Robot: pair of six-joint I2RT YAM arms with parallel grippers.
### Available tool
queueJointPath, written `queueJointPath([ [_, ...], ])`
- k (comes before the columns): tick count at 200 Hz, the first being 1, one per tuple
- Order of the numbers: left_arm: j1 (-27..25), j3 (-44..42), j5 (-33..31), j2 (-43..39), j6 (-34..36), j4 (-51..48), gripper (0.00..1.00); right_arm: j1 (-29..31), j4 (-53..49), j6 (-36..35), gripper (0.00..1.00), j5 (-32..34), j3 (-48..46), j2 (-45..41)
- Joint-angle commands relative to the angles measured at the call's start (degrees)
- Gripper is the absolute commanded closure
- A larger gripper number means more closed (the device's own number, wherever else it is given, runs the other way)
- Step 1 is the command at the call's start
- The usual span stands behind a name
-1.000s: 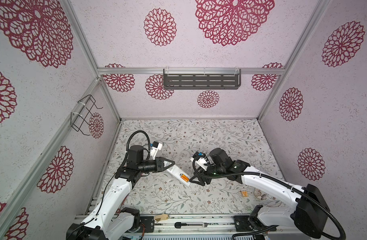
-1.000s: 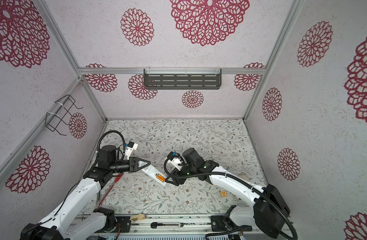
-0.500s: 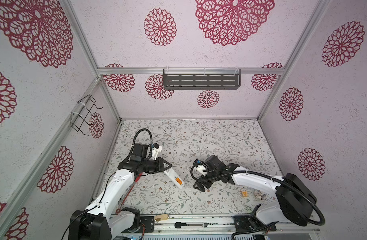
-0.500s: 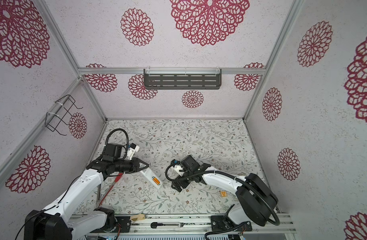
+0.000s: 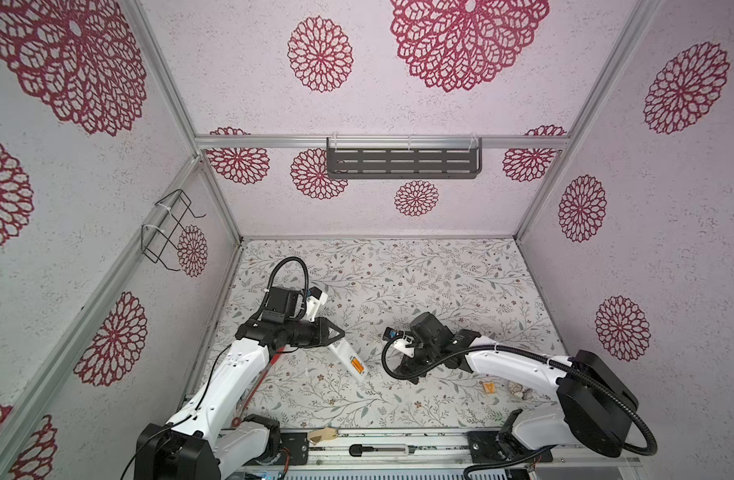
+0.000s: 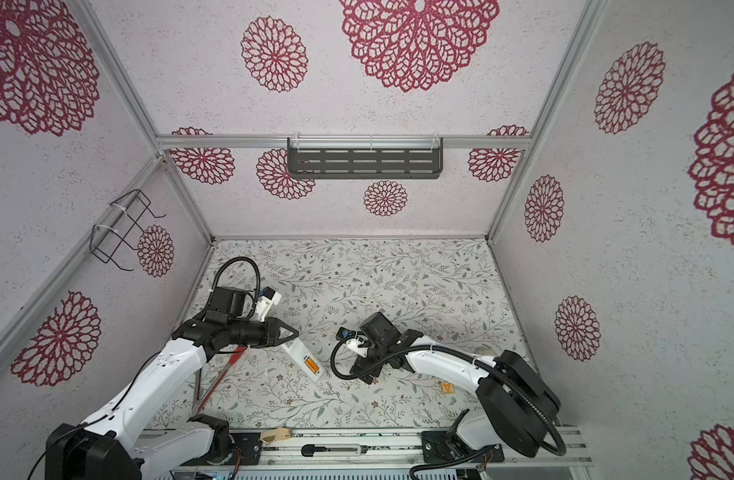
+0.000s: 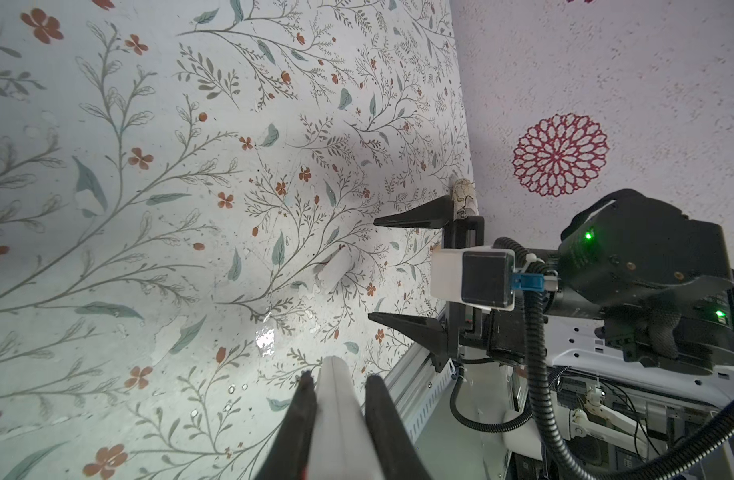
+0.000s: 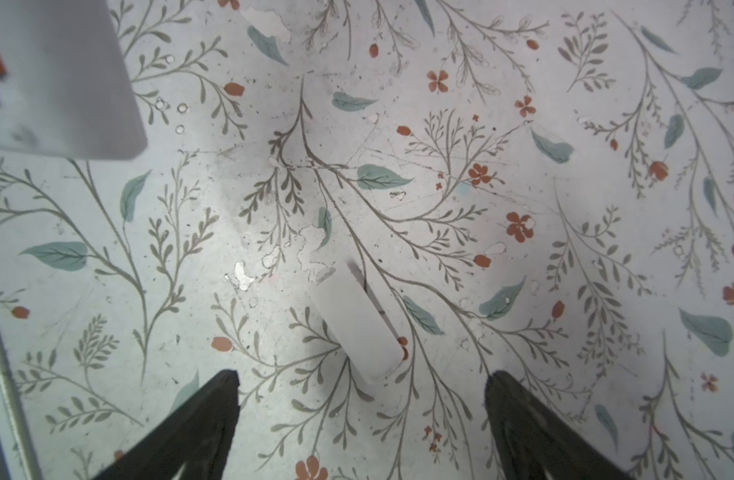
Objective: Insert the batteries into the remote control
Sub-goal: 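Lower the right gripper onto the white battery cover and close on it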
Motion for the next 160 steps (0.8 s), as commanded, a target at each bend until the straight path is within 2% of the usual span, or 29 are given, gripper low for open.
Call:
queueJointPath([
  [1,-0.68,0.23,-0.13,-1.55,1.37,0.16,0.93,0.48,-0.76,-7.49,0.09,-0.96,2.95,3.09],
  [26,-1.41,0.06,-1.14,-2.58,1.19,0.09,0.93,1.04,-0.26,-11.38,0.15,-0.77,3.67,5.73],
  [74,-1.91,0.07,-1.63,-3.26,1.13,0.03,0.93,1.41,-1.25,-14.42,0.25,-2.36,5.22,10.58],
  [114,-1.91,-0.03,-2.16,-3.4,1.01,0.03,0.93,1.46,-2.15,-14.84,0.39,-2.5,6.98,14.59],
  [144,-1.91,-0.03,-2.17,-3.22,0.92,0.07,0.93,1.46,-2.47,-14.98,0.54,-1.74,7.38,15.45],
  [160,-1.91,-0.07,-2.17,-3.15,1.0,0.02,0.93,1.45,-2.93,-14.69,0.57,-1.26,7.28,15.11],
])
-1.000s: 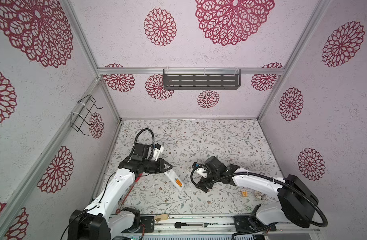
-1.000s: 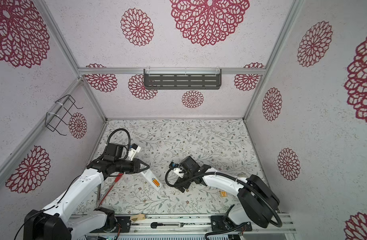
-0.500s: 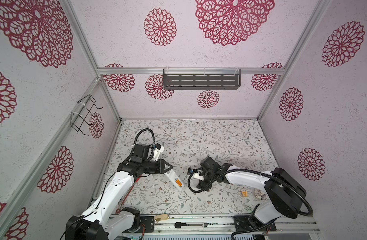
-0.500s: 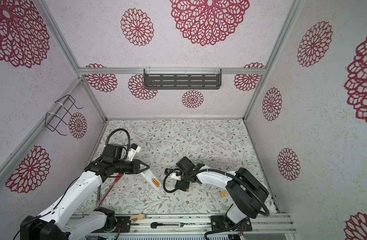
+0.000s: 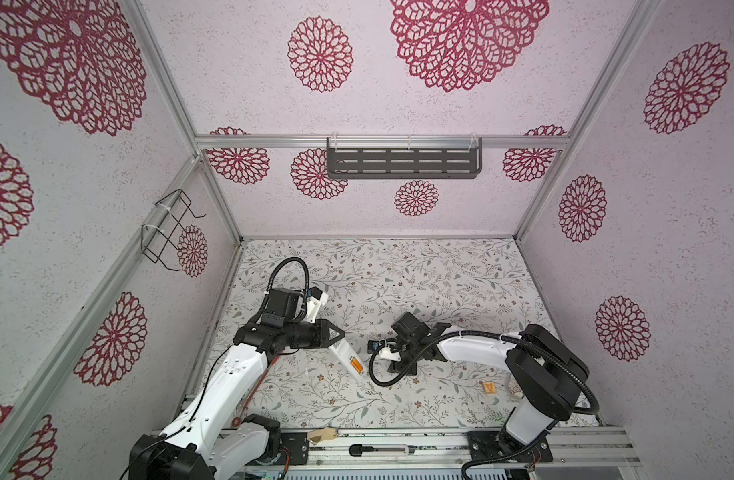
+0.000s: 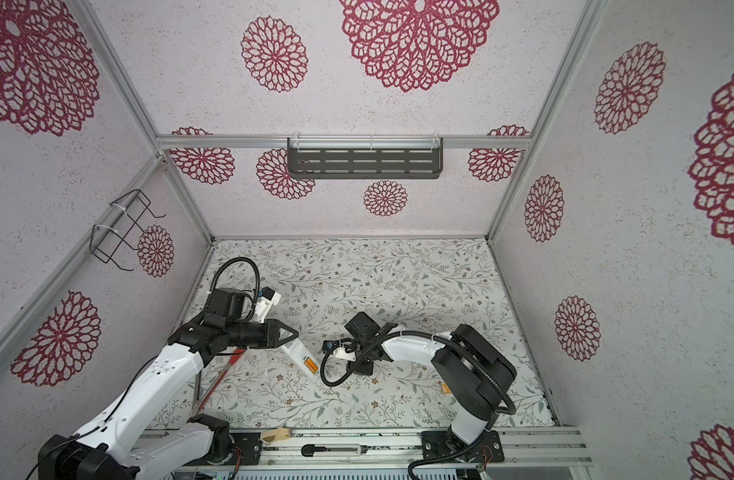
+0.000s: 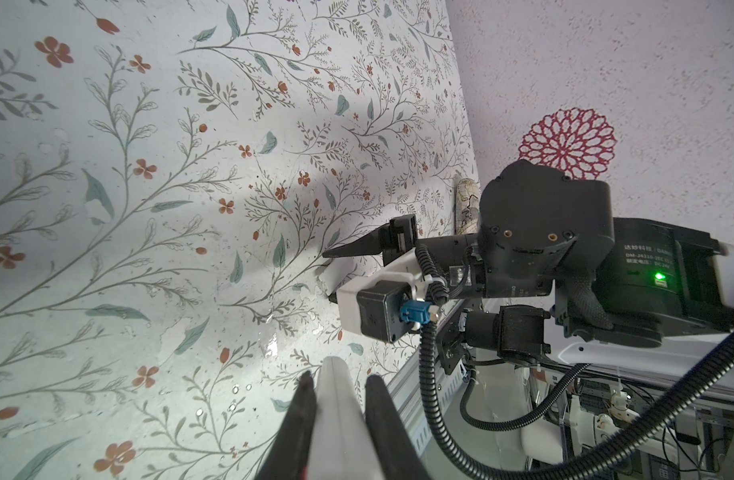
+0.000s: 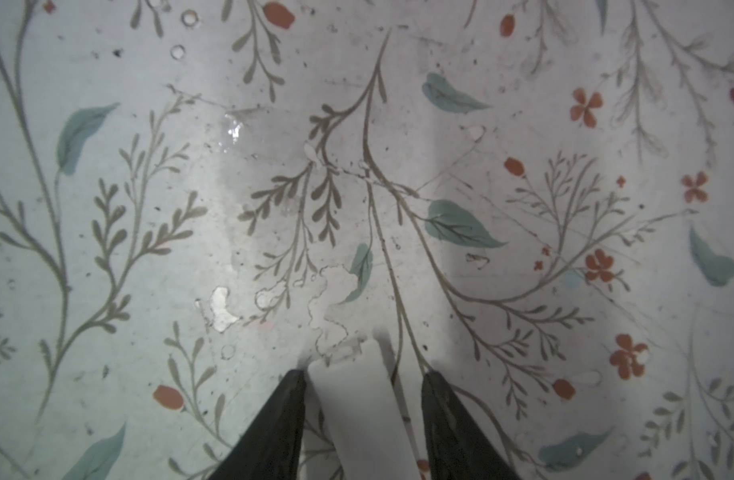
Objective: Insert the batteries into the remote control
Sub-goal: 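Lower the right gripper onto the white battery cover and close on it, then lift the white battery cover with the right gripper toward the remote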
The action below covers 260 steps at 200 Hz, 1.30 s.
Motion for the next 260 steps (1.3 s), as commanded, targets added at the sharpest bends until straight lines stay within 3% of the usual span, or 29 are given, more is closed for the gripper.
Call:
queueJointPath([
  [1,-0.32,0.01,0.41,-0.69,0.89,0.46,0.93,0.27,-2.77,-0.67,0.58,1.3,0.35,0.79],
  [72,-0.27,0.21,0.62,0.26,0.91,0.42,0.93,1.05,0.62,2.29,0.74,2.96,-3.09,-3.23],
  [143,-0.29,0.37,0.59,0.49,0.88,0.33,0.93,1.15,10.53,8.56,0.77,2.33,-7.58,-11.49],
  [186,-0.12,0.21,3.67,-0.78,1.11,1.72,0.93,1.13,19.73,18.41,0.77,-2.18,-11.67,-21.8],
  [232,1.5,-1.08,7.35,-4.26,-0.15,5.76,0.93,1.91,35.34,35.28,0.8,-6.14,-16.77,-31.34],
  [260,2.71,-2.57,10.02,-5.72,-3.05,9.4,0.93,5.27,41.29,38.72,0.81,-5.4,-18.39,-34.36],
])
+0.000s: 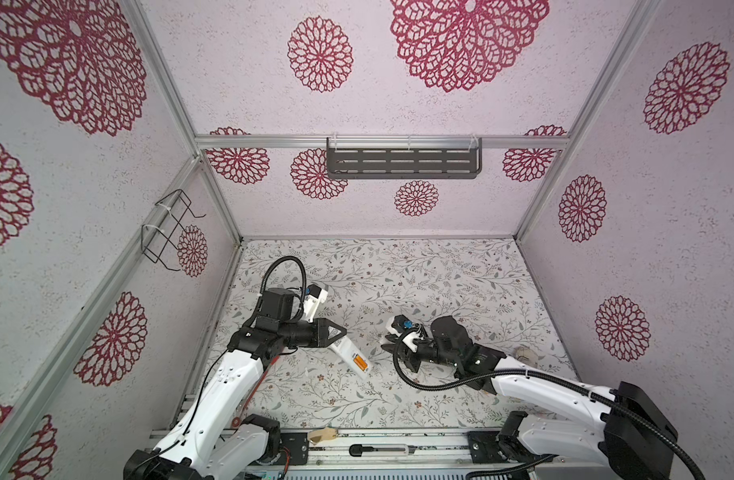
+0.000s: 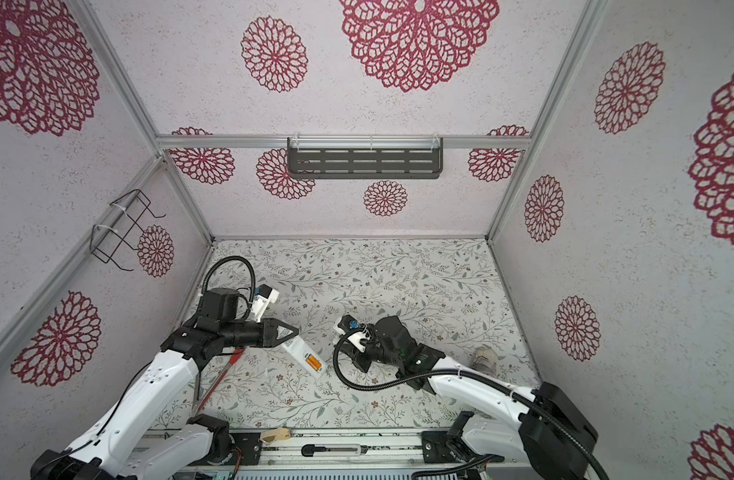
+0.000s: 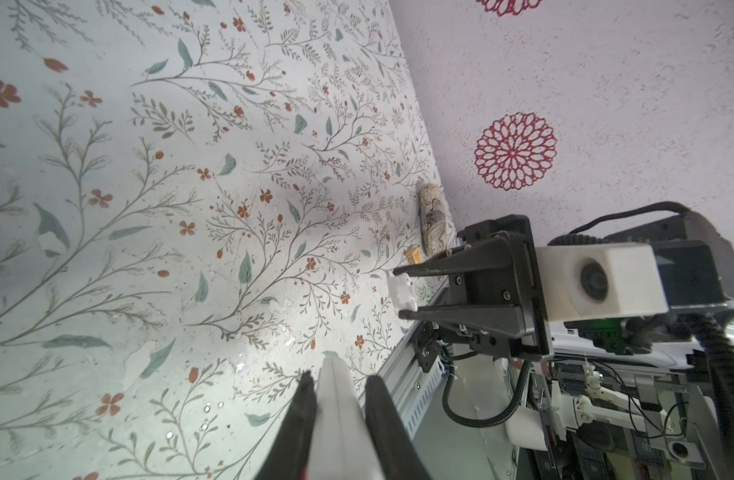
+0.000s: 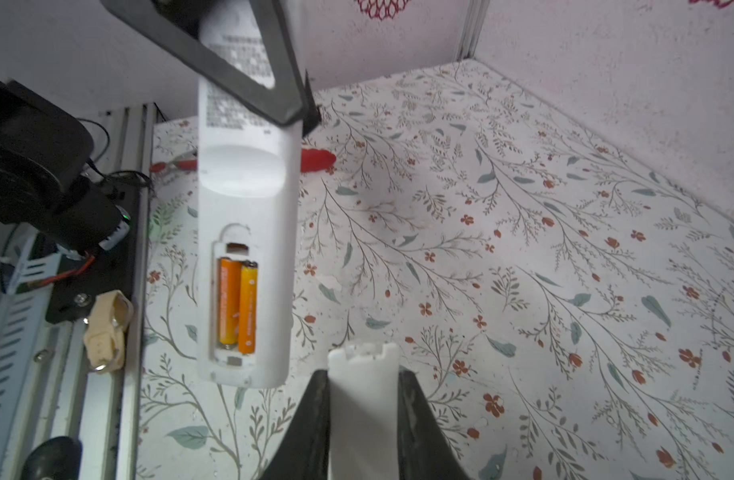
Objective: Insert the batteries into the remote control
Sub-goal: 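Lift the white battery cover with the right gripper toward the remote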
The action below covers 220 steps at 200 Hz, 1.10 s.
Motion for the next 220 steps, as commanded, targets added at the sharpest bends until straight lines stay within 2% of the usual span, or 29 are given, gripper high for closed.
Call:
queueJointPath([
  [1,0.97,-1.58,4.3,-1.44,-2.14,5.65,0.94,2.81,10.3,7.87,0.81,-1.61,-0.3,-2.61],
  [52,1.87,-5.71,7.63,-4.15,-10.19,13.83,0.94,8.77,14.56,9.75,0.82,1.42,1.71,-1.3],
  [94,3.76,-4.46,6.05,-3.78,-8.44,10.43,0.94,9.89,11.04,10.2,0.81,10.7,2.3,-1.19],
  [114,5.83,-2.58,-0.95,-4.21,-5.69,4.24,0.94,9.19,5.22,13.32,0.65,20.71,3.75,-2.15],
  [125,6.04,-0.95,-5.75,-4.05,-3.61,-0.1,0.94,7.2,-1.76,16.6,0.49,26.04,6.61,-1.73],
  [133,6.04,-0.18,-6.85,-3.95,-3.2,-1.49,0.94,4.66,-7.34,18.47,0.36,26.62,9.21,-0.91],
  [149,5.96,0.71,-8.01,-4.02,-3.27,-2.99,0.93,-0.92,-17.14,20.33,0.23,24.51,14.46,1.73],
  [177,5.76,0.46,-9.17,-5.14,-3.03,-3.45,0.93,-9.08,-26.58,20.24,0.11,23.41,20.48,7.3],
  [220,4.54,-2.58,-7.11,-2.32,-7.0,3.7,0.92,-16.92,-34.35,19.92,0.12,22.5,30.07,19.47],
])
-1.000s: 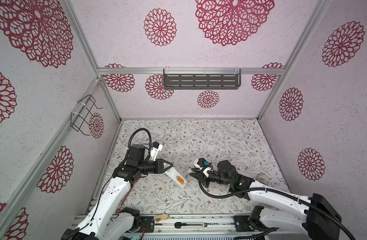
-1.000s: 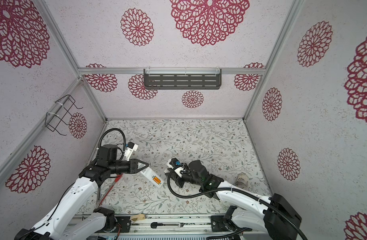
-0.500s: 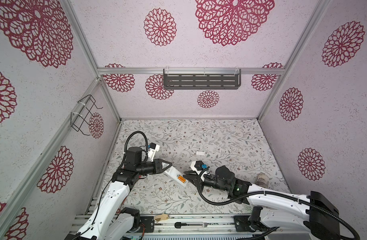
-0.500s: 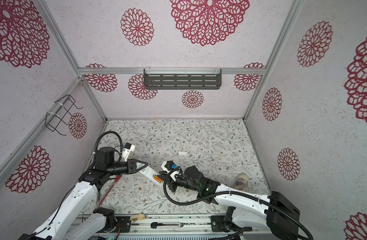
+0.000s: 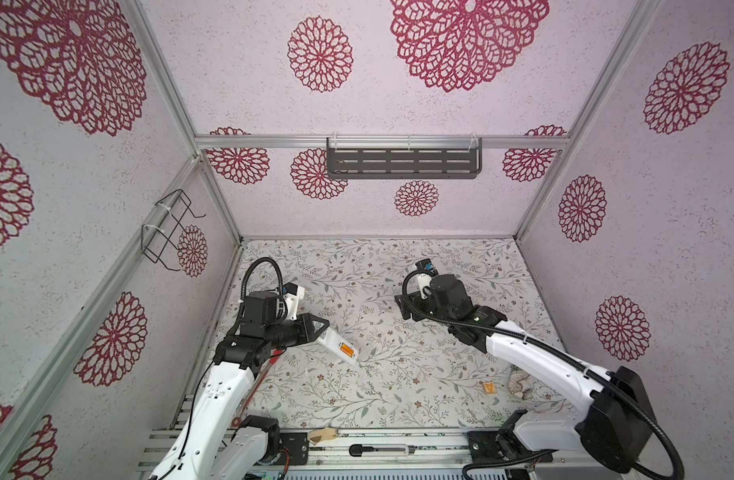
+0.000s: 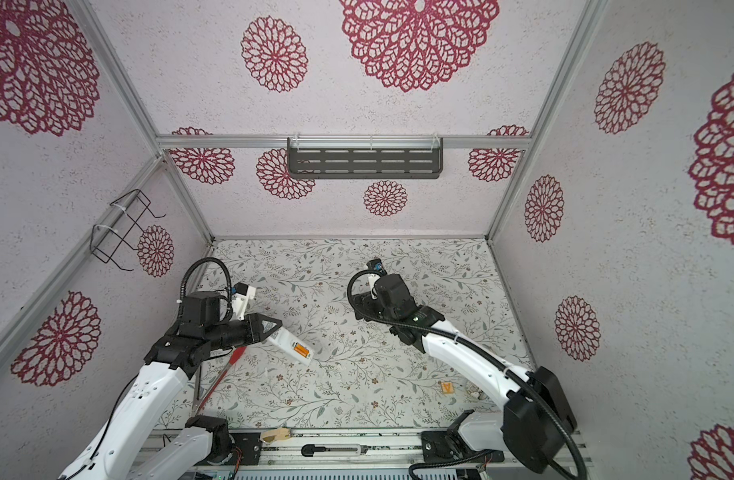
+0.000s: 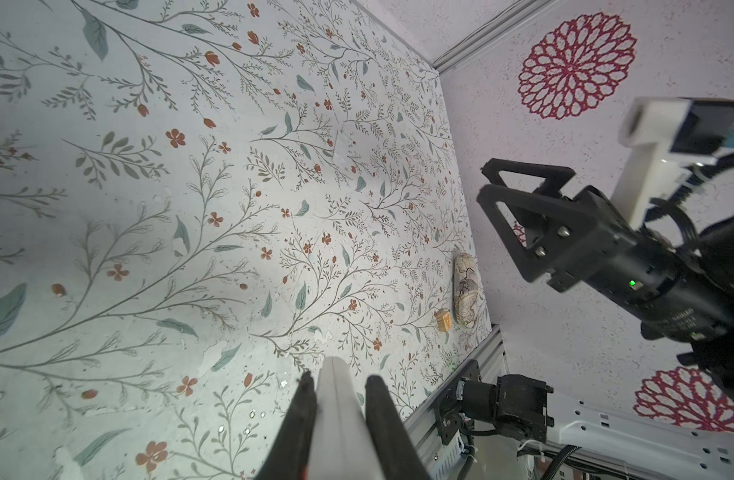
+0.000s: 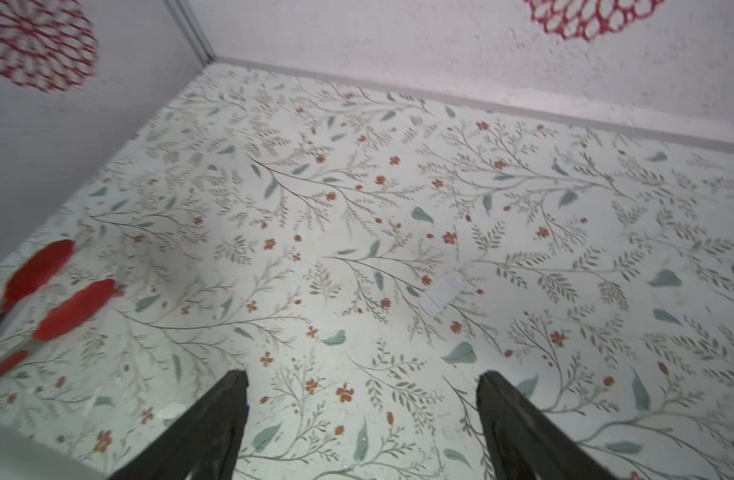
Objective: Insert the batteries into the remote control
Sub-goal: 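Lift the white battery cover with the right gripper toward the remote, then lower the white remote onto the table with the left gripper while the right holds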
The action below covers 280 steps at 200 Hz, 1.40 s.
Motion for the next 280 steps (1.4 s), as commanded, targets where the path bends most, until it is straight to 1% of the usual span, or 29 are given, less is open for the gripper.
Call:
queueJointPath([
  [1,-1.29,-1.66,1.36,2.15,-2.13,5.41,0.92,-2.87,-7.93,0.78,0.11,0.22,4.85,5.24],
  [22,-4.32,-3.67,0.25,5.52,-3.81,11.26,0.92,-6.25,-8.55,0.2,0.14,-0.86,8.32,11.33],
  [28,-5.16,-4.04,0.26,6.72,-4.26,12.79,0.92,-7.66,-8.78,0.1,0.17,-1.55,9.59,13.87],
  [46,-7.81,-5.17,0.84,10.55,-6.19,18.72,0.92,-10.99,-9.83,-0.37,0.23,-3.84,12.97,19.76],
  [73,-12.31,-5.61,1.16,16.59,-7.59,26.1,0.93,-15.04,-12.01,-1.46,0.44,-8.99,19.63,29.49],
  [85,-13.97,-5.45,0.51,18.98,-7.63,28.18,0.93,-15.78,-12.39,-2.23,0.48,-10.98,22.02,32.7],
  [111,-16.87,-5.25,-0.04,23.59,-7.81,32.75,0.93,-15.83,-12.76,-3.45,0.49,-13.07,26.06,36.69],
  [132,-18.26,-5.51,0.43,27.99,-9.04,37.31,0.93,-15.84,-11.98,-2.99,0.48,-16.28,27.65,38.49],
  [162,-19.86,-5.69,0.99,33.29,-10.96,44.15,0.93,-15.68,-11.2,-2.93,0.48,-17.57,29.29,40.36],
  [184,-20.37,-5.52,1.02,36.23,-11.92,47.1,0.92,-15.49,-11.32,-3.09,0.48,-18.23,30.21,41.48],
  [221,-20.38,-5.69,-0.12,40.45,-11.52,48.76,0.81,-14.95,-11.34,-3.81,0.49,-17.45,30.81,42.65],
  [239,-20.23,-5.69,-0.13,42.59,-11.4,49.3,0.75,-14.46,-11.69,-4.34,0.52,-16.05,31.17,43.1],
  [258,-20.27,-5.96,-0.17,44.45,-11.74,50.4,0.7,-14.02,-11.73,-4.52,0.57,-14.45,31.15,43.28],
  [280,-19.97,-6.54,-0.04,46.89,-12.67,52.86,0.62,-13.51,-11.95,-5.17,0.6,-12.23,31.41,43.75],
])
